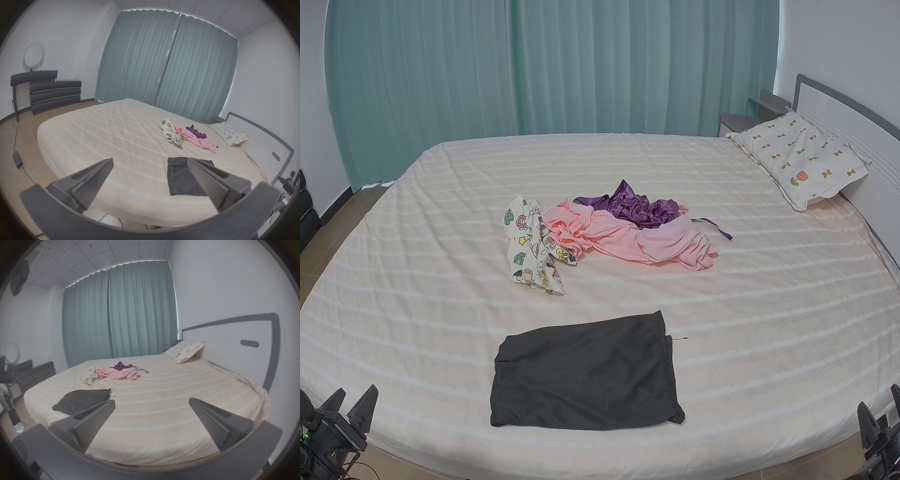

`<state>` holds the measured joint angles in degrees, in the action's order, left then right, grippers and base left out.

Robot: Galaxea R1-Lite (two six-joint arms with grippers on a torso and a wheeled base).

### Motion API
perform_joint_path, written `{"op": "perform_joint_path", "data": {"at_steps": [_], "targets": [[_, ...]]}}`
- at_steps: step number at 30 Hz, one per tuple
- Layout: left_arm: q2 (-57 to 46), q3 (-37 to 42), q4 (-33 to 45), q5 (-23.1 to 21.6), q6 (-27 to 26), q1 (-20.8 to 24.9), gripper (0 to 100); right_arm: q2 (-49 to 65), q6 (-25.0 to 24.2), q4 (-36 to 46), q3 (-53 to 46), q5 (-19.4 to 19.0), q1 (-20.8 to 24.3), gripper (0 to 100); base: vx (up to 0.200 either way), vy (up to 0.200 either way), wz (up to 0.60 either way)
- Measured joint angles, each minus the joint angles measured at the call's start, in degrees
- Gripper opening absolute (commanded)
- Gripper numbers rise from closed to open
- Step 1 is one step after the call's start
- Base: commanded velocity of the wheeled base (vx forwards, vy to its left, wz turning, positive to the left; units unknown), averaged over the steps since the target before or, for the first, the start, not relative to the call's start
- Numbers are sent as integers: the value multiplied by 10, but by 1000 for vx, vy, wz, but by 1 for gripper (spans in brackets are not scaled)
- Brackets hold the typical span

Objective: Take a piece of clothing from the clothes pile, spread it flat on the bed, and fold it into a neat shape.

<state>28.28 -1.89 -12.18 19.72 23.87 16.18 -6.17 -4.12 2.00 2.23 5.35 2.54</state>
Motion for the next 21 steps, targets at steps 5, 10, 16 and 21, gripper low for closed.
{"op": "perform_joint_path", "data": {"at_steps": [5,10,16,21], "targets": [[-84,-5,73,4,-37,-3,100,34,23,13,4,44,-16,100,0,0,0],[-156,-4,117,5,-76,-12,100,48,38,15,6,77,-22,100,0,0,0],[-205,0,128,23,-119,-31,100,54,50,14,6,80,-24,100,0,0,0],[-220,1,128,24,-144,-69,100,55,49,13,5,57,-24,100,0,0,0]]}}
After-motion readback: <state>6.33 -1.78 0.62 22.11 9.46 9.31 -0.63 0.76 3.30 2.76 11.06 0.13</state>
